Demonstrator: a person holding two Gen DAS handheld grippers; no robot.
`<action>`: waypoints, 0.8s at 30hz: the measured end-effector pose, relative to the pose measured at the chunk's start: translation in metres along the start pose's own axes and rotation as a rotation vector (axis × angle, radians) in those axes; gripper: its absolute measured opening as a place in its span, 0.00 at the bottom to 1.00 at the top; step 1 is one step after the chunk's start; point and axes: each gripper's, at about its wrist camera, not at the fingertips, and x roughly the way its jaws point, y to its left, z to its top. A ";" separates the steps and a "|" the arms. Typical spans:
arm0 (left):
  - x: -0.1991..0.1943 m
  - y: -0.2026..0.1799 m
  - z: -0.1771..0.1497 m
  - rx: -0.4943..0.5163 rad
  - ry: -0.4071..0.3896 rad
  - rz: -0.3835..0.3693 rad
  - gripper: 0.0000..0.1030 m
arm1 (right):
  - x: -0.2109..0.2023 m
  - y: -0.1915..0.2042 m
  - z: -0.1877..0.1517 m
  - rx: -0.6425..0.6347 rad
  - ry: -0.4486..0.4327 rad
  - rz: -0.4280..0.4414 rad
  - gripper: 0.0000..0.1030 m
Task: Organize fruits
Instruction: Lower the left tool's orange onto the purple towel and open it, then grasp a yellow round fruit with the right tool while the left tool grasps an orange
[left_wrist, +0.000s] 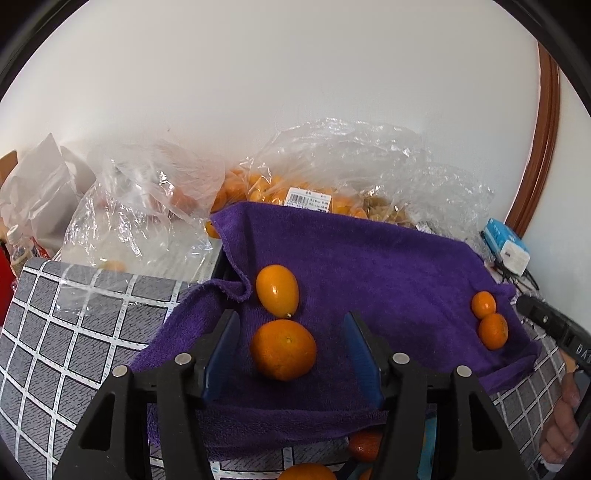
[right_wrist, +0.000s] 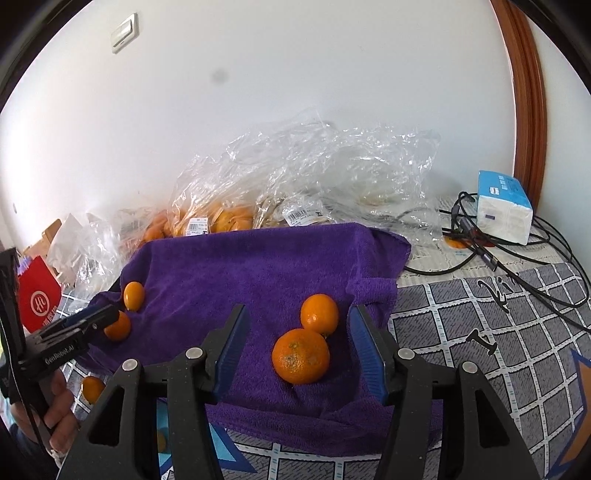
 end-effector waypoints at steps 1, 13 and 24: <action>-0.001 0.001 0.001 -0.008 -0.001 -0.001 0.55 | 0.000 0.001 0.000 -0.002 -0.001 -0.001 0.55; -0.030 0.007 0.011 -0.031 -0.125 -0.024 0.65 | -0.025 0.031 0.002 -0.029 0.031 0.005 0.49; -0.079 0.013 0.027 0.006 -0.226 0.052 0.65 | -0.035 0.075 -0.050 -0.063 0.181 0.065 0.30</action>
